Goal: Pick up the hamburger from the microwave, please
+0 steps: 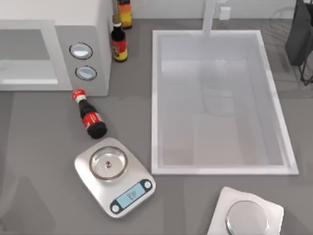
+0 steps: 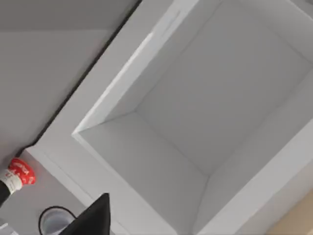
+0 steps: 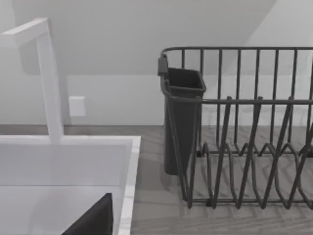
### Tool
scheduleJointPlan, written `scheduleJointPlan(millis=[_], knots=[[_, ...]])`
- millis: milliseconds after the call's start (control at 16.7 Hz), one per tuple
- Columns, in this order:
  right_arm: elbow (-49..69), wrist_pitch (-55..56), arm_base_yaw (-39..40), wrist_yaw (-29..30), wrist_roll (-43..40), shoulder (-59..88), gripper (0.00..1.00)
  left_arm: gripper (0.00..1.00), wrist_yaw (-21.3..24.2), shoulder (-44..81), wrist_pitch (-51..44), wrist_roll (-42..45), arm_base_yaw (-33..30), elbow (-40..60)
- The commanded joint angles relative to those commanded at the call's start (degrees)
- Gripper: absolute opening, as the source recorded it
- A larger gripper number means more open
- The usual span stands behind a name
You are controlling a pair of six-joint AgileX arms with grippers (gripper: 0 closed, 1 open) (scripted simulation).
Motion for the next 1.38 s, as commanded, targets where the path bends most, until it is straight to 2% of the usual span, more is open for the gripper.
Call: scheduleJointPlan(millis=[540,840,1080,1380], knots=[[0.0,0.0,0.0,0.0,0.0,0.0,1.0,1.0,17.6,32.8,10.59,-77.7,20.24,5.89],[0.0,0.0,0.0,0.0,0.0,0.0,1.0,1.0,26.57,49.61,15.79,-117.12,30.55,8.57],[0.0,0.0,0.0,0.0,0.0,0.0,1.0,1.0,32.71,61.15,19.27,-144.04,37.61,10.26],[0.0,0.0,0.0,0.0,0.0,0.0,1.0,1.0,38.36,71.84,22.41,-168.81,44.09,11.71]])
